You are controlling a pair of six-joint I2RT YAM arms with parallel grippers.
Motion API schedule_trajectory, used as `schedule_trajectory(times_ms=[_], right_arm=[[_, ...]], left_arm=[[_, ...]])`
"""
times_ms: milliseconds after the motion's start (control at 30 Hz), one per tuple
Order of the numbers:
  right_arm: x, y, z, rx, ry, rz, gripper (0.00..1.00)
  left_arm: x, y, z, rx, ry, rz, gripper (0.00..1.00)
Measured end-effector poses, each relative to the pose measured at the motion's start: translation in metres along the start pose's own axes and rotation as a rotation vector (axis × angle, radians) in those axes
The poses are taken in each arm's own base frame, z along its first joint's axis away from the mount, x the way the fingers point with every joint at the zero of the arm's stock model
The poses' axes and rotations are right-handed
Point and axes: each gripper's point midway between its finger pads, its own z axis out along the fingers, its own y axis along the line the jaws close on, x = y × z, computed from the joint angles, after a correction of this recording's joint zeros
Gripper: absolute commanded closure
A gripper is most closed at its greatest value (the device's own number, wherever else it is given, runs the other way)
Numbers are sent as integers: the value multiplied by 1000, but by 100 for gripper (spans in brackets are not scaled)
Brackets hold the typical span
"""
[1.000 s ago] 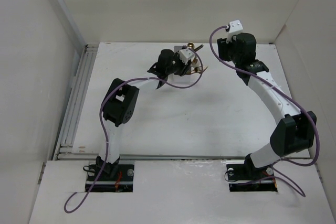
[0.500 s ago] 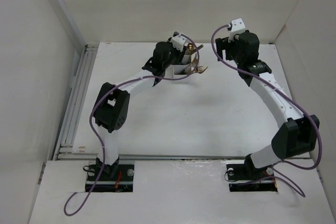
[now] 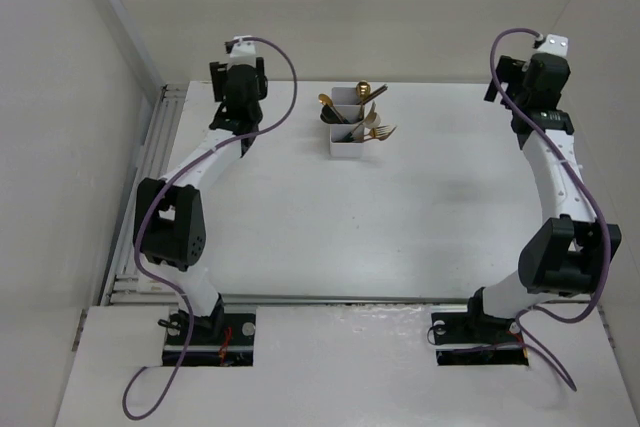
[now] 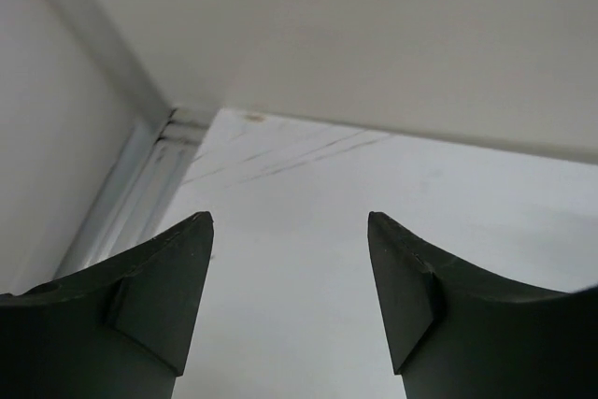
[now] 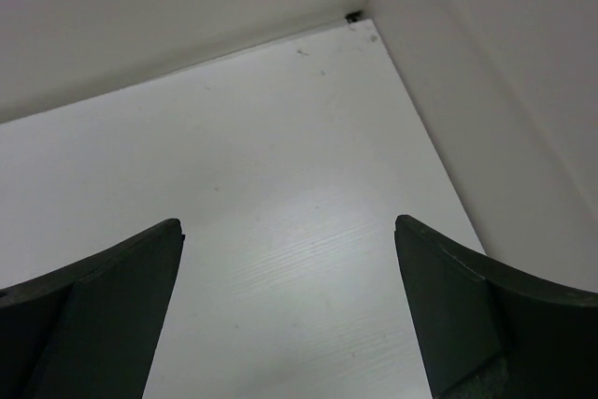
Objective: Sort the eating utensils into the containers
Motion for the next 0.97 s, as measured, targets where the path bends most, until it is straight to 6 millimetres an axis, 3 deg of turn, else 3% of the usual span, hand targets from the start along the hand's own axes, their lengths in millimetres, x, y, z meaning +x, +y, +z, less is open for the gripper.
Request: schedule_trajectory(times_ms=[100,233,400,600,833,967], right_arm=[[8,-25,4,69,32,58,0],[18,-27,5,84,55,113,0],[26,-23,5,97,77,192,0],[34,-30,-7,155,102,266,0],[21,-40,-37,191,64,280,0],[21,-43,-44,196,54,271,0]], left_arm=[[25,49,-2,-111,67,8,36],[52,100,-13,-204,129,4,34],[65,137,-29,-247,165,-10,33],[60,151,-28,-242,151,-40,31],[77,139,-29,-188,180,-66,29],[82,138,-30,-185,191,-74,28]])
